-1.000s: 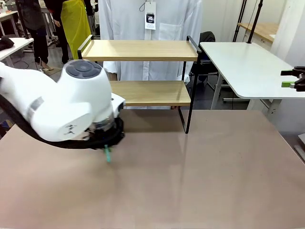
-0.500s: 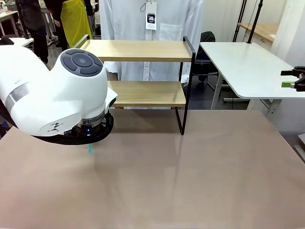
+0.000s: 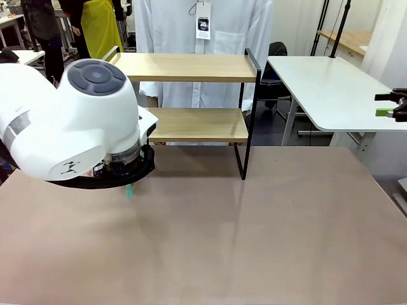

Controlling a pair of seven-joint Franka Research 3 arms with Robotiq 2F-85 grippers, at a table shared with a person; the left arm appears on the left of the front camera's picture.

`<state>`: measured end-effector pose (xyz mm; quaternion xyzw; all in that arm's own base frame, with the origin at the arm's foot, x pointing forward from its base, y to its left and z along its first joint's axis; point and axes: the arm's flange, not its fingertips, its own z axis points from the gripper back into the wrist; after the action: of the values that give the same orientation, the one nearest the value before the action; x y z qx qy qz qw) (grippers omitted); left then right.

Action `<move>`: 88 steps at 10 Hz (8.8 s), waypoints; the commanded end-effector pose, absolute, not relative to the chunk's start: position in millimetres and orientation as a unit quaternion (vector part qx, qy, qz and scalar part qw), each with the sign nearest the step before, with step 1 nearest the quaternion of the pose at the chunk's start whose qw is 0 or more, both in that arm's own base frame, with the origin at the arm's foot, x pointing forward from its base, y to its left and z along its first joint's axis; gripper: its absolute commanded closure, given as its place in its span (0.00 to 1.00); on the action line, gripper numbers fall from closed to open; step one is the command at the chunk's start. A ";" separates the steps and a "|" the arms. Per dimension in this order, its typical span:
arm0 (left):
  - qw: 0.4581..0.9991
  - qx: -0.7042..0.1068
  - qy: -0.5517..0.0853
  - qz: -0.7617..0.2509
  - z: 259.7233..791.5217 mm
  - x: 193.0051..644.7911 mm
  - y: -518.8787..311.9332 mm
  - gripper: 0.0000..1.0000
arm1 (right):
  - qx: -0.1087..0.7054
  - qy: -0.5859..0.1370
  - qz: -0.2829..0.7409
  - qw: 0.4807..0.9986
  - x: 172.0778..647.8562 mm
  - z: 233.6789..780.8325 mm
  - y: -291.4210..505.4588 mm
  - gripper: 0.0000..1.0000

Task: Clean the shelf.
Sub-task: Clean the specific section of the Shelf indicated by the human with the Duster, then hand the Duster back to the human.

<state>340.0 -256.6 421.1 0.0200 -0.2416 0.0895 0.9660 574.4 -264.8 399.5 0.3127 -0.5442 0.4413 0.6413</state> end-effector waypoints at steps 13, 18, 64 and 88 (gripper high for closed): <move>0.888 -0.226 -0.104 -0.387 463.0 328.4 -148.5 0.87 | 0.310 -0.545 0.442 0.641 575.0 402.3 -263.8 0.00; 0.832 -0.088 -0.077 -0.542 557.9 290.0 -109.1 0.87 | 0.310 -0.545 0.442 0.641 575.0 402.3 -263.8 0.00; 0.702 -0.208 -0.285 -0.619 533.0 291.4 -145.7 0.87 | 0.542 -0.462 0.450 0.539 354.2 384.6 86.5 0.00; 0.702 -0.201 -0.278 -0.624 529.4 292.1 -145.4 0.87 | 0.582 -0.443 0.482 0.483 365.1 375.2 129.8 1.00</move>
<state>292.1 -145.4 529.0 -0.2007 -0.2772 -0.6237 0.7027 365.2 129.6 374.9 0.5813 -0.4442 0.4824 0.4817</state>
